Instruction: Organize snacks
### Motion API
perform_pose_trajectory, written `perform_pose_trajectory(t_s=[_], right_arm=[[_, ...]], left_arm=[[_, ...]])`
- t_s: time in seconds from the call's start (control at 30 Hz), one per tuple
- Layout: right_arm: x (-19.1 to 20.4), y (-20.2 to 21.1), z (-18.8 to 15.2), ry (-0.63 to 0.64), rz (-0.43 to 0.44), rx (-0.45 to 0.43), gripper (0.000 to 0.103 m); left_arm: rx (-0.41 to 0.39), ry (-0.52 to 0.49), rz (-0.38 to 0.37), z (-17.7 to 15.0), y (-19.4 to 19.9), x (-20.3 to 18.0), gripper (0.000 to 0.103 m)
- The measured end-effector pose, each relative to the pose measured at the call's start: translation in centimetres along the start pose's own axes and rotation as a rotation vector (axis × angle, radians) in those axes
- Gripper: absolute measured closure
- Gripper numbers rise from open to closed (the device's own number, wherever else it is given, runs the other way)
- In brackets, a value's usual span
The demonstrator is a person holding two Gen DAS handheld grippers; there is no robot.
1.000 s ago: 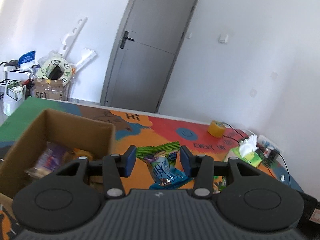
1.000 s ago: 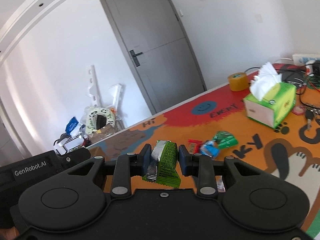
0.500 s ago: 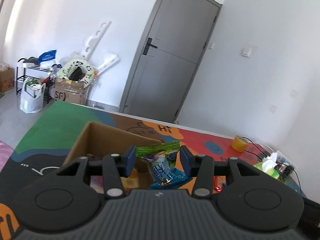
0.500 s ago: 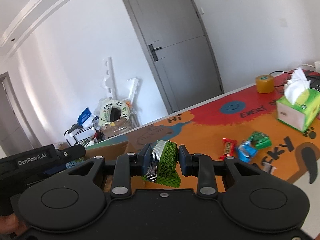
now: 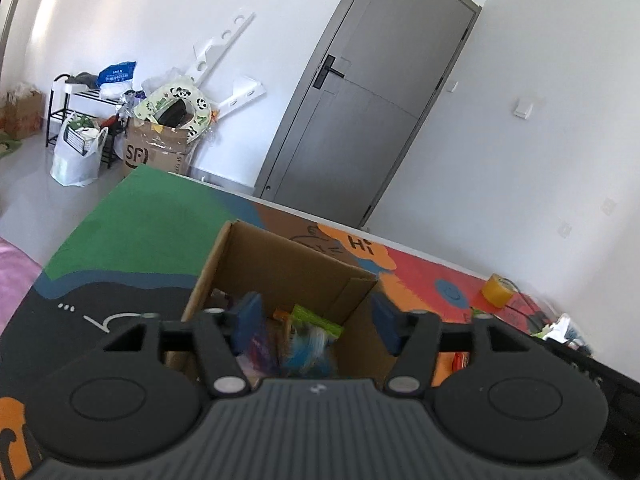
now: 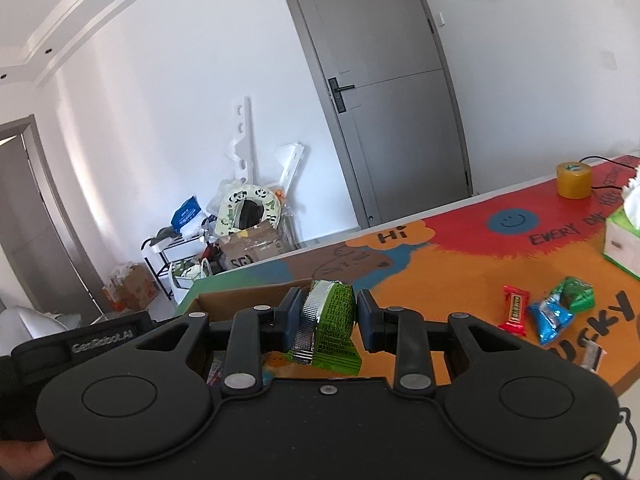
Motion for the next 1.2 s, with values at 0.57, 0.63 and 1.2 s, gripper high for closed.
perform_pose_trajectory(t_s=[0.57,0.63,1.2], right_arm=[[4.4,-3.1,-0.4,0.059,0.013,0.034,0.055],[4.1,-2.8,-0.1,0.045,0.003,0.030,0.055],[-1.3,1.2,-1.1,0.004,-0.091,0.055,0.042]], left_arm=[[-0.066,0.044,0.102,2.8,1.5,5.3,0.029],[-0.069,0.037,0.103,3.0,1.5,5.3,0.027],[-0.008,-0.029,0.041,0.6,1.7,1.2,0.016]])
Point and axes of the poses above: each gripper's, at about its wrist camera, not at the fingertips, and y roughly against the way its jaws point, x to its left, z to its top, the point moved 8 cm from there along -y, roughly the way its jaws point, and after that the axes turned 14 degrees about -x, right-handed, at the moved point
